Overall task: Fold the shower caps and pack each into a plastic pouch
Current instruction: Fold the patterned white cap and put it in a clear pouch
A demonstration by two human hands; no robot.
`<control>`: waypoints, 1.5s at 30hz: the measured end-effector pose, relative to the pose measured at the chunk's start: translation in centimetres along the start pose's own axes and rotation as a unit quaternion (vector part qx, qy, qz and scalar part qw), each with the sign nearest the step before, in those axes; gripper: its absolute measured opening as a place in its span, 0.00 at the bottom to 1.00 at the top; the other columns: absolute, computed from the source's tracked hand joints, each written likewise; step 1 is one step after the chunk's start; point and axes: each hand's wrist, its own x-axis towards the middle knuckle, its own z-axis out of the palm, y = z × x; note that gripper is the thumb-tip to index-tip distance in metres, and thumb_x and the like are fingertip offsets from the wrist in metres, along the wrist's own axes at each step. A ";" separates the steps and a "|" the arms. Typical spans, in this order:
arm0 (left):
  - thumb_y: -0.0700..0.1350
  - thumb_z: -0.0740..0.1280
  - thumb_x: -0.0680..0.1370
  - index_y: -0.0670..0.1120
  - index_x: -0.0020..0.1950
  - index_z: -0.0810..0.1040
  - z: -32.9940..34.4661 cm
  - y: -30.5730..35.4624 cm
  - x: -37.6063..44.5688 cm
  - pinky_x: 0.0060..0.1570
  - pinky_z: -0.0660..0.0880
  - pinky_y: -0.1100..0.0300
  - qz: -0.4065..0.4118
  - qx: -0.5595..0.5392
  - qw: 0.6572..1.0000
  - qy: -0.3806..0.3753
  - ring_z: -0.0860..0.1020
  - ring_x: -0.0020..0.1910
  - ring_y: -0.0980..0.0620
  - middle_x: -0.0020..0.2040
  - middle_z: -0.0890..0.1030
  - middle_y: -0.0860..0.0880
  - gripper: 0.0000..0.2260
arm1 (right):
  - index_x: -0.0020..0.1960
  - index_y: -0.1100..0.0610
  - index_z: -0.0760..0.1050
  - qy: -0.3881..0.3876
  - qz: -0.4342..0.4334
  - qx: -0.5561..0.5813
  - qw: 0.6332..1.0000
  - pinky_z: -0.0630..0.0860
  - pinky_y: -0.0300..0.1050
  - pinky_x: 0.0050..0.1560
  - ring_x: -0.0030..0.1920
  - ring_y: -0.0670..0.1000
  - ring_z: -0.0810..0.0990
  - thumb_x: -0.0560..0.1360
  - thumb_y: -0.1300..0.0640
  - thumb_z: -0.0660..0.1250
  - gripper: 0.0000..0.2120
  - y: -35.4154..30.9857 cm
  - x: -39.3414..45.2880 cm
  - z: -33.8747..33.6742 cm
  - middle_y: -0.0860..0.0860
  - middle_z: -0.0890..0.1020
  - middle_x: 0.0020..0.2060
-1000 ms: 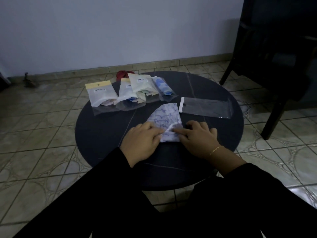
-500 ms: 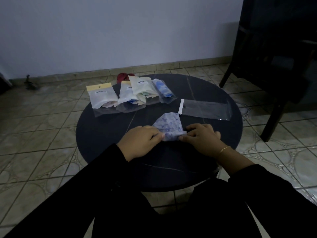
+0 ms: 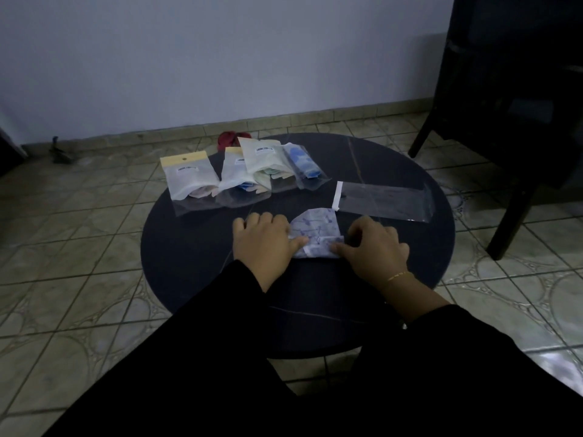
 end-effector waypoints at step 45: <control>0.52 0.42 0.83 0.50 0.78 0.51 2.6 0.7 1.4 0.74 0.43 0.49 -0.040 -0.146 0.983 -0.106 0.45 0.77 0.49 0.79 0.51 0.51 0.22 | 0.77 0.51 0.50 -0.094 -0.128 -0.124 0.980 0.46 0.55 0.74 0.76 0.48 0.48 0.82 0.47 0.43 0.24 -3.3 2.6 3.8 0.46 0.55 0.76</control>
